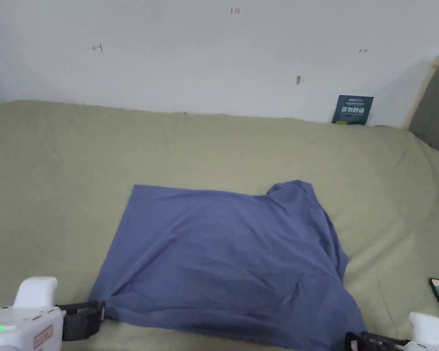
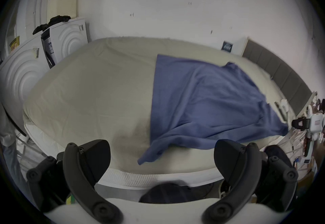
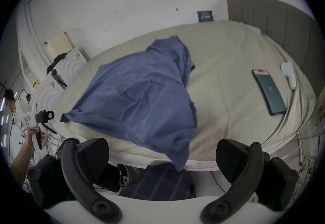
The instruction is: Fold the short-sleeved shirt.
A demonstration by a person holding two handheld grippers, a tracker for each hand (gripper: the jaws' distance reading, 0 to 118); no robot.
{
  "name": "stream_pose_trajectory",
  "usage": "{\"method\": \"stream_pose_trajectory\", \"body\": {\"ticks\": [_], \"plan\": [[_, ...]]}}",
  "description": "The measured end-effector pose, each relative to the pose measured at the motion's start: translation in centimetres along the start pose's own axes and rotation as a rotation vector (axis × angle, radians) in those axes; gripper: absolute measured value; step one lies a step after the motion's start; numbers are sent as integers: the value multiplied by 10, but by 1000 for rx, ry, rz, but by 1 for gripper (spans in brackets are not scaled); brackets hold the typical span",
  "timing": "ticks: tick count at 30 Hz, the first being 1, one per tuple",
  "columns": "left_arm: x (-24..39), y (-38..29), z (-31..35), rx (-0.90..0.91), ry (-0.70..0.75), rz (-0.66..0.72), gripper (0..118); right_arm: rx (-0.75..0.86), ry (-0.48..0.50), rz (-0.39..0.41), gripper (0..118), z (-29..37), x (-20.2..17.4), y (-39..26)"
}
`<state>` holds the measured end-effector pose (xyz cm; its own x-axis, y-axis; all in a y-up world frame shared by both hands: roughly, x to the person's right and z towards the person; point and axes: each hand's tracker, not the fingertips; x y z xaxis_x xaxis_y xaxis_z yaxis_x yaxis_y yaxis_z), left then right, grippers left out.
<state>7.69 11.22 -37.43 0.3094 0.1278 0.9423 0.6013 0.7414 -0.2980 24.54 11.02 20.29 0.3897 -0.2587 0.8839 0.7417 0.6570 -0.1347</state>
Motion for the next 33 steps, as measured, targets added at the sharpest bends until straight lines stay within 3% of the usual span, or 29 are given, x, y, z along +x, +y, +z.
{"method": "stream_pose_trajectory", "body": {"ticks": [4,6,7,9,10,13,16,17,18,19,20,28,30,32,33], "plan": [[8,-9,39,82,35,-60,116,76,-10,45,118,33,-32,-4],[12,-15,53,93,26,-71,103,102,-7,57,114,44,-46,-11],[12,-18,55,92,26,-67,73,135,-14,46,93,49,-53,-14],[12,-22,50,60,49,-83,2,141,-16,-4,29,50,-60,-19],[12,-25,45,-20,55,-113,0,134,-5,-39,0,48,-60,-22],[10,-29,25,-85,19,-134,0,123,24,-54,0,44,-64,-26],[10,-28,8,-112,39,-163,0,97,-21,-8,0,39,-66,-24],[8,-26,2,-114,44,-168,14,89,-25,3,0,38,-67,-23],[5,-23,-6,-126,42,-171,55,87,-36,13,0,39,-70,-21],[4,-20,-14,-165,48,-174,106,86,-44,19,0,39,-71,-20],[3,-19,-21,-207,51,-174,113,84,-46,19,0,38,-71,-18],[3,-8,-58,-216,104,-198,108,59,-62,-33,0,28,-59,-12],[-1,-8,-63,-215,91,-185,90,47,-72,-37,0,25,-56,-11],[1,-5,-66,-227,71,-172,9,19,-112,-27,0,18,-53,-10],[-2,-4,-66,-219,76,-164,0,6,-154,-14,0,14,-50,-10]]}}
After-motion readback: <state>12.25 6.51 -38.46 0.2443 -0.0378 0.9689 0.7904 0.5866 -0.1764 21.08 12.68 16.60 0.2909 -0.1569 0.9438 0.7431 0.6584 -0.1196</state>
